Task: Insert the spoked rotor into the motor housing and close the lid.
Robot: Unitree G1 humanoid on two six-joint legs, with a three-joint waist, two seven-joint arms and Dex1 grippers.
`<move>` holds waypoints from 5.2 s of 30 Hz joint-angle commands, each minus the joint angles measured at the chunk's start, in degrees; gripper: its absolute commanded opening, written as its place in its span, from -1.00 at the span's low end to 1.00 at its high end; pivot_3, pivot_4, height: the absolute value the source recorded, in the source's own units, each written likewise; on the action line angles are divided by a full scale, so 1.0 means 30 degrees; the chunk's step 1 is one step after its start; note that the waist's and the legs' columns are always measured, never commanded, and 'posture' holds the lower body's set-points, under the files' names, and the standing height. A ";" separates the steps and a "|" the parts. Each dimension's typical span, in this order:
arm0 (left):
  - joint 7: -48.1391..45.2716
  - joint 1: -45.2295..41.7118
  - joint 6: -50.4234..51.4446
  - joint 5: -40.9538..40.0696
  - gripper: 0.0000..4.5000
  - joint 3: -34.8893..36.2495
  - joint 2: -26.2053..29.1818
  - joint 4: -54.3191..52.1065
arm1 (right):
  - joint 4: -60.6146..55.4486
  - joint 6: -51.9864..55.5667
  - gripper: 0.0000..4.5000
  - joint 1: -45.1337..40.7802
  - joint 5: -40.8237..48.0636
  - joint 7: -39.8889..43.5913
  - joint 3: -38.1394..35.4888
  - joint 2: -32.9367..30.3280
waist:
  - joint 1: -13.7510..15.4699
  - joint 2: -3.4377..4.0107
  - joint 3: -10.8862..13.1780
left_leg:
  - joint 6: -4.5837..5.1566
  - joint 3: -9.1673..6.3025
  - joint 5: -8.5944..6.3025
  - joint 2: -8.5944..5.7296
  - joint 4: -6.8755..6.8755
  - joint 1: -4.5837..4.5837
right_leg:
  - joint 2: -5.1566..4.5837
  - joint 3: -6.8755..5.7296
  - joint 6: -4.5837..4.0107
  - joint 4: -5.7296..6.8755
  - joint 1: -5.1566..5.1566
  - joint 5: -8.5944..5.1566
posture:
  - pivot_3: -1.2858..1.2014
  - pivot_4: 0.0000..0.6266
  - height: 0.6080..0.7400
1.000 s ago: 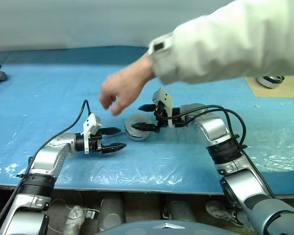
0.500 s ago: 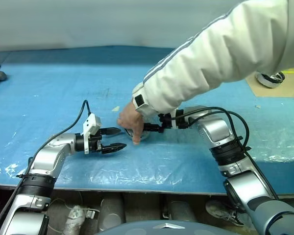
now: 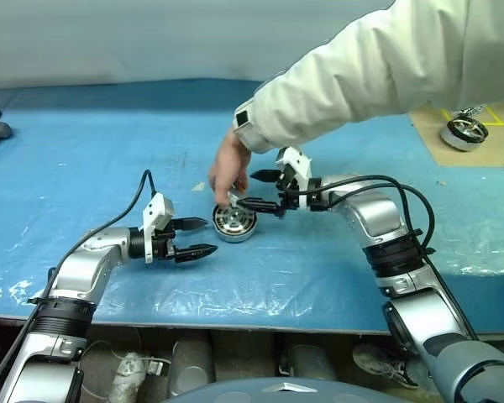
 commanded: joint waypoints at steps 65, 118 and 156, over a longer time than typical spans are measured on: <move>0.0156 -0.0305 -0.0304 -0.0175 0.84 -0.0063 0.0065 -0.0167 | 0.1151 -0.0664 -0.45 -0.1181 -0.0626 0.2319 0.2336 0.0502 | 0.0004 0.0004 0.0002 | 0.0002 -0.0004 -0.0001 0.0015 0.0054 -0.0015 | -0.0001 -0.0016 -0.0070 0.0030 0.0005 -0.0039 | 0.03 -0.52 1.00; 0.0147 -0.1054 0.0496 -0.0546 0.84 0.0245 0.1271 0.0831 | 0.1830 -0.3400 0.83 -0.0440 -0.3373 0.1785 0.4529 0.0673 | -0.0009 0.0002 0.0001 | 0.0008 -0.0005 0.0005 0.0000 0.0035 -0.0004 | -0.0003 -0.0003 -0.0030 0.0006 0.0013 -0.0016 | 0.03 -0.52 1.00; -0.1390 0.0203 -0.3028 0.0573 0.84 0.0339 0.0395 0.3070 | 0.3470 -0.3556 0.32 0.0789 -0.5155 0.0324 0.4858 0.1198 | -0.0036 -0.0008 -0.0006 | 0.0007 0.0006 0.0001 0.0014 0.0050 0.0129 | -0.0001 0.0030 -0.0075 0.0025 0.0120 -0.0043 | 0.03 -0.52 1.00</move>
